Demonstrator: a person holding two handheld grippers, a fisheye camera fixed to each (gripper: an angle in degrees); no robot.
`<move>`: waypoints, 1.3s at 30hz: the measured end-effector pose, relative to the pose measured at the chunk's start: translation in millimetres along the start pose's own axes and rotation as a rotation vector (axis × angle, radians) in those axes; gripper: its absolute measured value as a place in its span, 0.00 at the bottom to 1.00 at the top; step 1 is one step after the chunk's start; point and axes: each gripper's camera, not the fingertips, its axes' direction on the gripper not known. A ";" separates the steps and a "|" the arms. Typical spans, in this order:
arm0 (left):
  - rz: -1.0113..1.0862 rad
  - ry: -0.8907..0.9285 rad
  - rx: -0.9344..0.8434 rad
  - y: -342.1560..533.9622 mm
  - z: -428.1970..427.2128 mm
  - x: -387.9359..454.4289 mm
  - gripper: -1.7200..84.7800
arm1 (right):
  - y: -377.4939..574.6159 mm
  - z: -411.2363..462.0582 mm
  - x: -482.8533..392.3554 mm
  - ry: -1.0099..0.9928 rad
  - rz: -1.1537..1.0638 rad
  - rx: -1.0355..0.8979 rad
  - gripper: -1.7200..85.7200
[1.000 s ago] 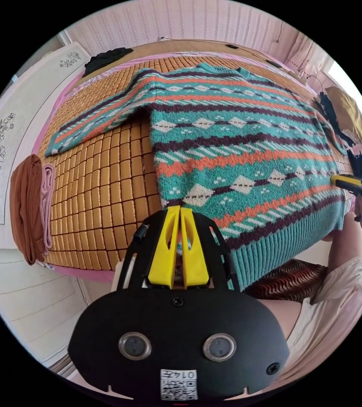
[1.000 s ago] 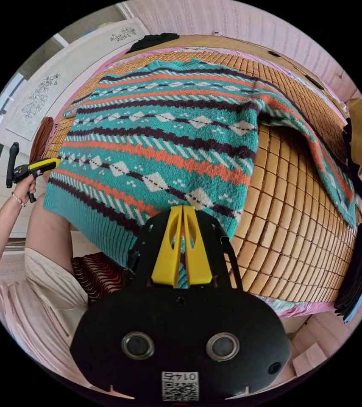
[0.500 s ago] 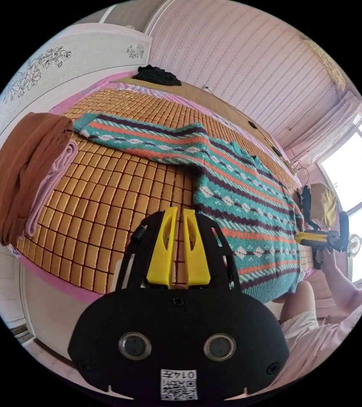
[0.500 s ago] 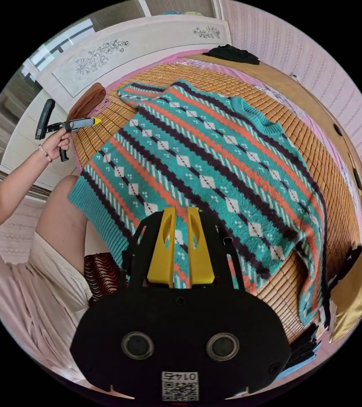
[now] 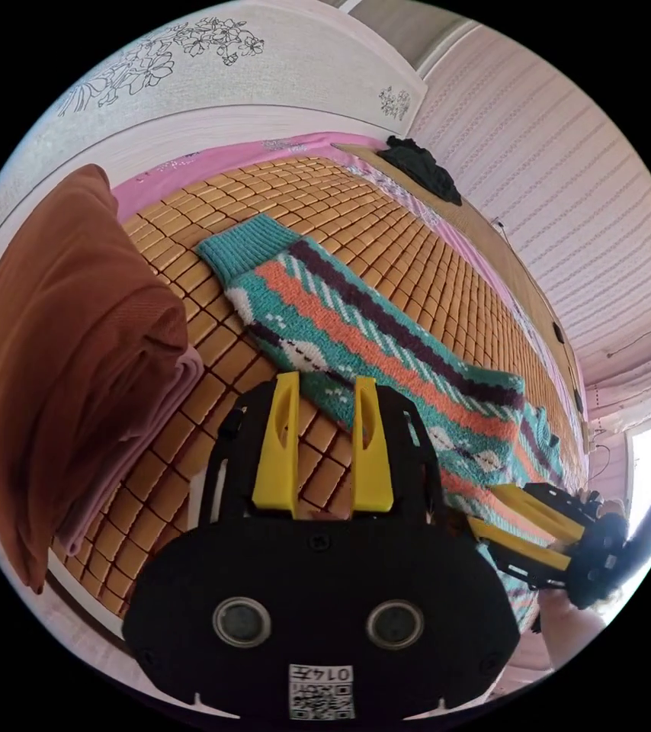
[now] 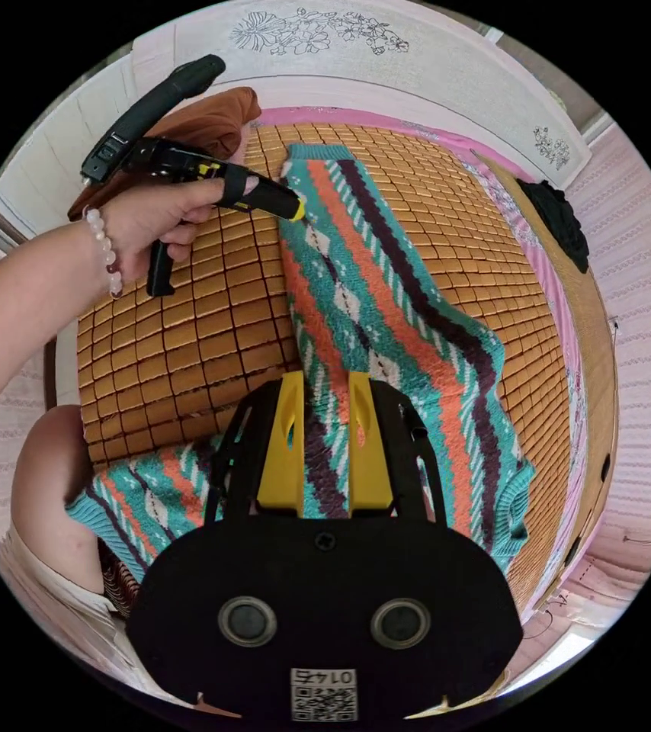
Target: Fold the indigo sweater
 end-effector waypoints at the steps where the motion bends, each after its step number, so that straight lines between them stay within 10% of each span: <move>1: 0.013 -0.002 0.005 -0.4 -0.2 -1.4 0.11 | -1.7 3.4 1.3 -0.009 0.002 -0.010 0.11; 14: -0.084 0.281 0.143 21.6 -40.9 -34.9 0.01 | 37.8 -7.9 44.1 -0.131 0.140 0.120 0.07; 23: 0.924 0.866 0.274 189.1 -162.4 189.4 0.01 | 207.7 -44.7 96.8 -0.307 0.426 0.344 0.09; 31: 0.919 0.880 -0.062 350.4 -62.9 234.5 0.04 | 459.3 -47.6 136.5 -0.227 0.925 0.174 0.13; 39: 0.835 0.409 -0.016 344.4 2.8 220.9 0.07 | 503.9 -57.8 175.9 -0.237 1.001 0.335 0.17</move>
